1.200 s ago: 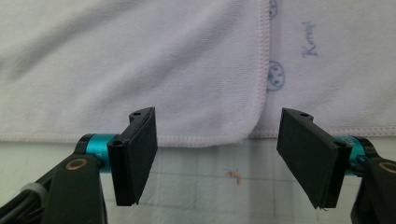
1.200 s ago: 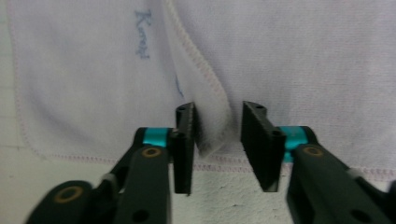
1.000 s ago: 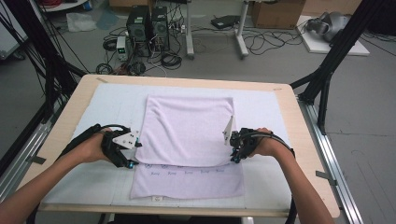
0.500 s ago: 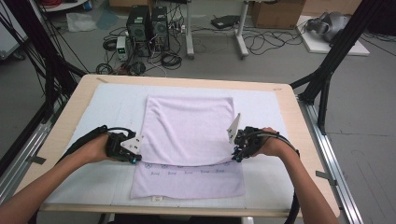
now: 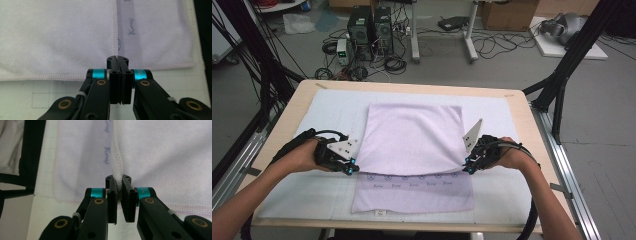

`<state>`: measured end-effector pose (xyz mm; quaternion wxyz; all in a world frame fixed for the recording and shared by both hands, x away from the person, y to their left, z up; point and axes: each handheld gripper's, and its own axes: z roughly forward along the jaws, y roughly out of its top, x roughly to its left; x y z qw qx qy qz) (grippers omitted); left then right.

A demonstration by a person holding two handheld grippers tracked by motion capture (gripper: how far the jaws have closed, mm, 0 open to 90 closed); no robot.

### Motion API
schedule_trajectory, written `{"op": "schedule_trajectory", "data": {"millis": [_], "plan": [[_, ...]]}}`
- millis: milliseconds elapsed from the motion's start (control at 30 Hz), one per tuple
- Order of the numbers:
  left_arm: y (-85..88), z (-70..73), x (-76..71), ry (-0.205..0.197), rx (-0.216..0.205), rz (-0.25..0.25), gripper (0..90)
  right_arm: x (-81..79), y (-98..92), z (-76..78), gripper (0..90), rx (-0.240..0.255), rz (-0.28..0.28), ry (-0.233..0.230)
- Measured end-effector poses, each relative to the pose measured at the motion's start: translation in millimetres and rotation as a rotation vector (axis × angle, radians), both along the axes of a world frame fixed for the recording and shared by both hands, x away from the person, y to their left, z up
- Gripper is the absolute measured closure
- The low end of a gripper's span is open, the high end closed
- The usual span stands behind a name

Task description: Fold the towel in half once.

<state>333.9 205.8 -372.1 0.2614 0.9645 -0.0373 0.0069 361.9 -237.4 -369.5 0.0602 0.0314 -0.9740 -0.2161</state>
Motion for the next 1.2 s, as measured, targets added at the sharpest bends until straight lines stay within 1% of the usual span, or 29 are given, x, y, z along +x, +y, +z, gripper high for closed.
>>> {"op": "schedule_trajectory", "data": {"millis": [67,100,133,200,300,367,400,433,533,567,633,667,700,733,800,833,867,900,933,967,1000,1033,1067,1100,1133,1200], "plan": [[1.4,4.7,-5.8,0.009,-0.01,-0.022,88.4,-5.3,-1.6,1.4,84.7,-0.003,0.007,0.003],[2.0,6.1,-9.8,0.017,-0.018,-0.027,88.3,-7.2,-2.3,1.4,84.7,0.014,0.024,-0.004],[2.2,6.9,-12.1,0.019,-0.017,-0.037,88.4,-12.0,-4.3,2.8,84.7,0.017,0.02,0.003],[2.3,7.4,-19.1,0.027,-0.021,-0.068,88.3,-18.3,-6.4,4.1,84.7,0.021,0.028,0.001],[1.3,6.1,-27.2,0.034,-0.016,-0.09,88.3,-30.7,-8.2,5.7,84.6,0.018,0.038,0.006],[-0.1,4.4,-31.3,0.036,-0.017,-0.107,88.4,-38.6,-8.0,4.9,84.6,0.012,0.047,0.001],[-0.6,3.9,-33.4,0.044,-0.012,-0.11,88.3,-41.8,-7.6,3.8,84.6,0.014,0.057,-0.002],[-0.8,4.0,-34.8,0.051,-0.007,-0.122,88.3,-45.5,-7.2,2.3,84.6,0.014,0.061,0.004],[-0.1,4.1,-41.1,0.059,-0.02,-0.142,88.4,-56.6,-6.1,-1.5,84.6,0.0,0.078,0.012],[0.4,4.1,-43.3,0.06,-0.026,-0.146,88.4,-59.4,-6.0,-2.4,84.6,0.007,0.088,0.008],[1.1,4.3,-46.8,0.073,-0.02,-0.156,88.3,-65.1,-6.4,-4.2,84.7,0.008,0.09,0.016],[0.9,3.0,-49.2,0.078,-0.03,-0.163,88.4,-66.4,-6.7,-5.0,84.6,0.012,0.09,0.02],[0.6,2.1,-51.7,0.092,-0.024,-0.175,88.3,-68.4,-6.7,-5.8,84.7,0.01,0.096,0.026],[-0.3,-1.1,-54.7,0.098,-0.029,-0.186,88.3,-70.5,-6.5,-7.3,84.7,0.008,0.107,0.034],[-1.7,-5.7,-57.0,0.114,-0.017,-0.202,88.3,-73.7,-5.8,-11.4,84.6,-0.005,0.118,0.045],[-2.3,-9.2,-57.3,0.107,-0.021,-0.203,88.2,-74.3,-5.8,-13.5,84.1,-0.009,0.121,0.047],[-2.4,-12.4,-57.6,0.097,-0.031,-0.202,87.1,-73.7,-6.3,-15.2,79.3,-0.013,0.109,0.043],[-1.9,-14.5,-57.2,0.099,-0.038,-0.213,82.3,-73.3,-6.8,-17.0,70.5,-0.013,0.101,0.035],[-1.4,-16.4,-56.5,0.097,-0.053,-0.217,73.5,-73.2,-7.2,-18.7,65.4,-0.013,0.103,0.029],[-0.4,-17.6,-56.2,0.108,-0.065,-0.202,65.2,-74.8,-8.1,-20.0,63.2,-0.016,0.096,0.046],[2.0,-18.3,-55.0,0.113,-0.087,-0.199,58.5,-76.5,-8.9,-20.8,59.3,-0.014,0.103,0.069],[4.0,-18.5,-54.6,0.106,-0.106,-0.198,56.1,-78.8,-10.2,-21.5,54.8,-0.009,0.104,0.085],[6.9,-17.1,-52.9,0.09,-0.117,-0.194,53.5,-79.5,-11.6,-21.0,49.5,-0.001,0.1,0.075],[10.1,-16.5,-51.0,0.078,-0.142,-0.165,49.5,-79.7,-14.4,-19.0,45.4,0.009,0.071,0.056],[13.7,-15.4,-47.7,0.073,-0.169,-0.141,46.0,-78.1,-17.9,-16.4,43.1,0.03,0.04,0.039],[21.4,-13.4,-42.3,0.04,-0.223,-0.085,42.4,-75.9,-24.9,-10.5,37.7,0.103,-0.015,0.009]]}}
